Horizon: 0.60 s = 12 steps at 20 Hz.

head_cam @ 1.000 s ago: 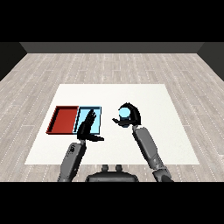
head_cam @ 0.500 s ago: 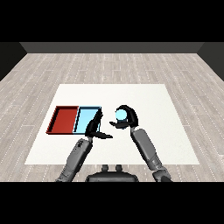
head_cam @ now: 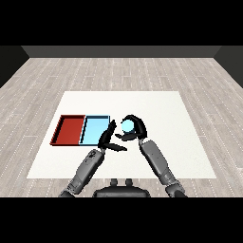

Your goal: Pick the blue can and put it in the blue box

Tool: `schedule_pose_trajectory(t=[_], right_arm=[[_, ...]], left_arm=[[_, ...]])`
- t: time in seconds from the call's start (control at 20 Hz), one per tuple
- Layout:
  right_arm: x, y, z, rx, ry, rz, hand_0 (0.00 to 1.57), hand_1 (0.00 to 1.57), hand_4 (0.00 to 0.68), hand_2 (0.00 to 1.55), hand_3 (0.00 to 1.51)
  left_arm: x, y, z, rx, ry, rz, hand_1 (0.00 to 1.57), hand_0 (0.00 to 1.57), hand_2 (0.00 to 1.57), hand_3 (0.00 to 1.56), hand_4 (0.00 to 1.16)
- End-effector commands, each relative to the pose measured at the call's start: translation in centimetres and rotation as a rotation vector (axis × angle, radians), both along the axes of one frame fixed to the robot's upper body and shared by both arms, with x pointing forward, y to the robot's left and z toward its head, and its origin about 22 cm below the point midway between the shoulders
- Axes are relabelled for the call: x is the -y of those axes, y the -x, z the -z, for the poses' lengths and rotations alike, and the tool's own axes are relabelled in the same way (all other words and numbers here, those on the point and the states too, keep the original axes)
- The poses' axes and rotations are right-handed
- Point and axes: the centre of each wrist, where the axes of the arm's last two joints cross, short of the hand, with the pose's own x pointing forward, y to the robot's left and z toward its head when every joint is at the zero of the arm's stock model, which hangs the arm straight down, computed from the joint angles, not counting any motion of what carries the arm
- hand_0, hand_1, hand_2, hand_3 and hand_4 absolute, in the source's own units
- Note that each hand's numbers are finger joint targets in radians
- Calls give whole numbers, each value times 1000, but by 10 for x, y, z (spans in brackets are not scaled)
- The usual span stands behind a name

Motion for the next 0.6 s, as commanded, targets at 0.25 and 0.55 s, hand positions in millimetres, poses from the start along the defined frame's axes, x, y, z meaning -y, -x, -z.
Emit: schedule_pose_trajectory(t=[0.25,0.55], right_arm=[[-17,2,-1,45,-11,-35,1427,1427,612,1457,1417],[-14,11,-12,28,11,-67,1436,1436,615,1471,1425]], left_arm=[[5,-8,0,-5,-1,18,0,0,0,0,0],[13,-4,6,0,7,19,0,0,0,0,0]])
